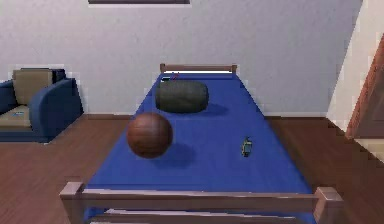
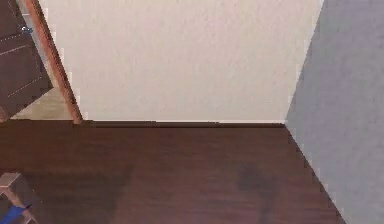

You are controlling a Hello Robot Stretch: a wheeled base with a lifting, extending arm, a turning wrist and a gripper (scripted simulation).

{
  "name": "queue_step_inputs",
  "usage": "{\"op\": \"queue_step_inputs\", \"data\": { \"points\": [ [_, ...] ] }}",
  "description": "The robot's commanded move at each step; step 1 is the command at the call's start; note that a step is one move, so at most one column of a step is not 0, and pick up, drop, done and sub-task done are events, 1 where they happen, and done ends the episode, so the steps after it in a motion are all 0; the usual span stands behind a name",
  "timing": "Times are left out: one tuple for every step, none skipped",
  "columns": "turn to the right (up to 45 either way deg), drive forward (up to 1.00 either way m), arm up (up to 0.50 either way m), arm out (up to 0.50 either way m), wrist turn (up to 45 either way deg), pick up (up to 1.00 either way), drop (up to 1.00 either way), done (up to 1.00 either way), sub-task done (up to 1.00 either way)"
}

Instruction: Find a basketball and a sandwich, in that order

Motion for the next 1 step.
{"op": "queue_step_inputs", "data": {
  "points": [
    [-12.0, 0.0, 0.0, 0.0, 0.0, 0.0, 0.0, 0.0, 0.0]
  ]
}}
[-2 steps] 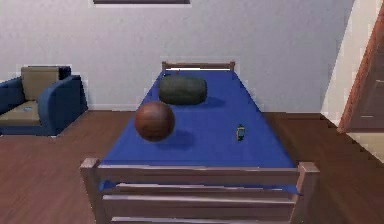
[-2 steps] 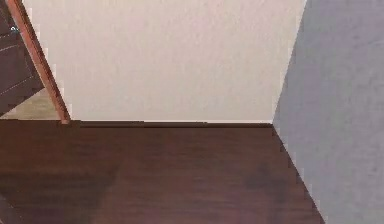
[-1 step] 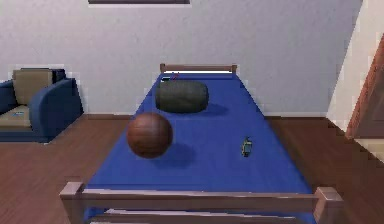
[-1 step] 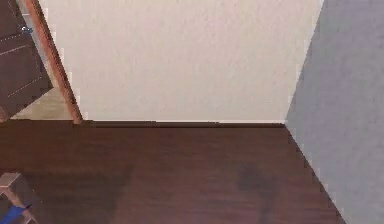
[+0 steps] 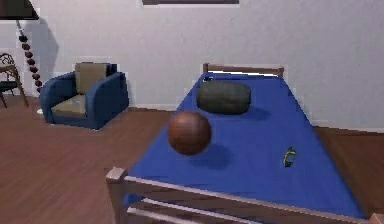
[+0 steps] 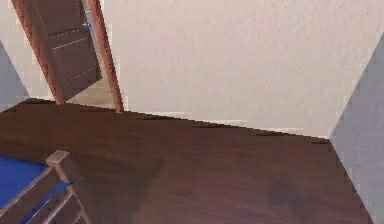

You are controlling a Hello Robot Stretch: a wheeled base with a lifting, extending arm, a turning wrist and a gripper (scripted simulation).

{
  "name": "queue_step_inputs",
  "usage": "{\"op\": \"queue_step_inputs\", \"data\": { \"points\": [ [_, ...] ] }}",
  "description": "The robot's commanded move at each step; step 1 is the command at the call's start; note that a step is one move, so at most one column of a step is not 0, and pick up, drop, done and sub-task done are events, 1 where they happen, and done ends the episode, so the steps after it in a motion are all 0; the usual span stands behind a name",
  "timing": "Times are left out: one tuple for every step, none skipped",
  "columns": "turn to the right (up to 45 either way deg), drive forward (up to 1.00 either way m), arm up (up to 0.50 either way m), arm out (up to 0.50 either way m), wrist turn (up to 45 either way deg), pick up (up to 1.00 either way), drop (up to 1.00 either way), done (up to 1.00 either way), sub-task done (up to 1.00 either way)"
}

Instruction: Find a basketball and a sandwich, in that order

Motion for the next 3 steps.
{"op": "queue_step_inputs", "data": {
  "points": [
    [0.0, 0.0, 0.0, 0.0, 0.0, 0.0, 0.0, 0.0, 1.0],
    [45.0, 0.0, 0.0, 0.0, 0.0, 0.0, 0.0, 0.0, 0.0],
    [45.0, 0.0, 0.0, 0.0, 0.0, 0.0, 0.0, 0.0, 0.0]
  ]
}}
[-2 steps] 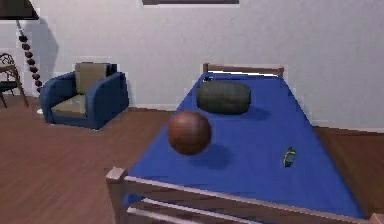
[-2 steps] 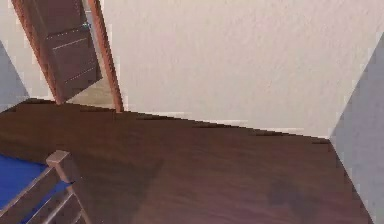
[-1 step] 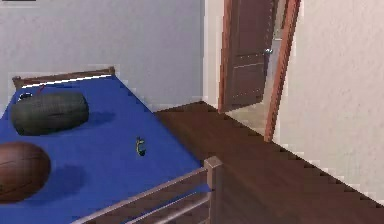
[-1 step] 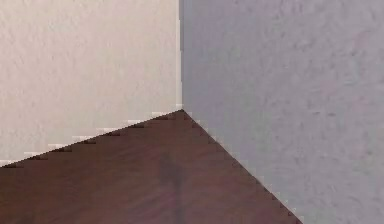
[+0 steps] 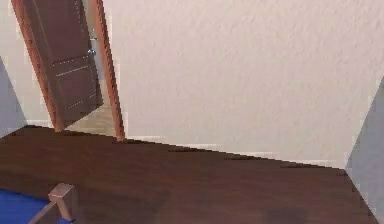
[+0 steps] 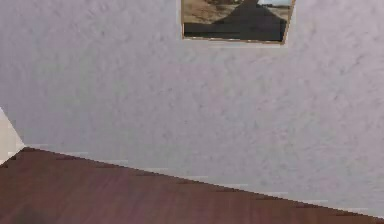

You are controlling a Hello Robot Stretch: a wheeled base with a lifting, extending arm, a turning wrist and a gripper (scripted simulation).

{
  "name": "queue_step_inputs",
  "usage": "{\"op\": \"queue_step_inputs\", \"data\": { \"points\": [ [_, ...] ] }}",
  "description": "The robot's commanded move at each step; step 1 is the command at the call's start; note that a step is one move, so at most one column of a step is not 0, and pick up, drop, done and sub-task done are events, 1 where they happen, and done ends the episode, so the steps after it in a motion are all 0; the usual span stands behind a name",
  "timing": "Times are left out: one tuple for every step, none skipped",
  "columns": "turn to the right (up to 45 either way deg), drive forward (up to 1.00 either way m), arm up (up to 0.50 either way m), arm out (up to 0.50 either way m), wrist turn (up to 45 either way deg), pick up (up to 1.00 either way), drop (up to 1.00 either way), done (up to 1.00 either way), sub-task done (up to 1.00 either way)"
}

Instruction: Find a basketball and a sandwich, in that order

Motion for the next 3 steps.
{"op": "queue_step_inputs", "data": {
  "points": [
    [24.0, 0.0, 0.0, 0.0, 0.0, 0.0, 0.0, 0.0, 0.0],
    [0.0, 0.75, 0.0, 0.0, 0.0, 0.0, 0.0, 0.0, 0.0],
    [-45.0, 0.0, 0.0, 0.0, 0.0, 0.0, 0.0, 0.0, 0.0]
  ]
}}
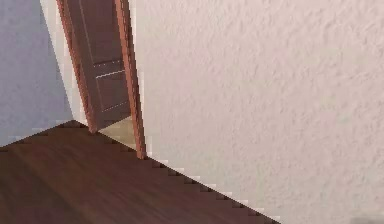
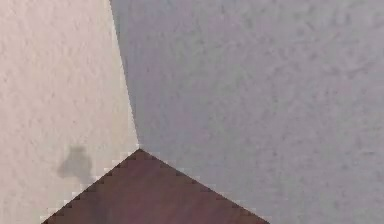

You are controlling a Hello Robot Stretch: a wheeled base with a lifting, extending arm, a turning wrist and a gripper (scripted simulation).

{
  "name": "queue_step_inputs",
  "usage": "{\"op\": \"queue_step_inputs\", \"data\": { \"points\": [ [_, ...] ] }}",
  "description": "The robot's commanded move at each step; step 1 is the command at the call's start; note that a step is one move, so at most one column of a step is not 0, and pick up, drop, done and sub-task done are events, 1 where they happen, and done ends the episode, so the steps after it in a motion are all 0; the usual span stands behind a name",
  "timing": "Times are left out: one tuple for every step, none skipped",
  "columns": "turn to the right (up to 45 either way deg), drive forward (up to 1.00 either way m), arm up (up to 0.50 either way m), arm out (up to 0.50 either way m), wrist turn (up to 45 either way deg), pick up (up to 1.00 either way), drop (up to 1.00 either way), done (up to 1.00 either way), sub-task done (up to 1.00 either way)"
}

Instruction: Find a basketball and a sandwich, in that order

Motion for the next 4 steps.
{"op": "queue_step_inputs", "data": {
  "points": [
    [-15.0, 0.0, 0.0, 0.0, 0.0, 0.0, 0.0, 0.0, 0.0],
    [0.0, 0.6, 0.0, 0.0, 0.0, 0.0, 0.0, 0.0, 0.0],
    [-30.0, 0.0, 0.0, 0.0, 0.0, 0.0, 0.0, 0.0, 0.0],
    [0.0, 0.2, 0.0, 0.0, 0.0, 0.0, 0.0, 0.0, 0.0]
  ]
}}
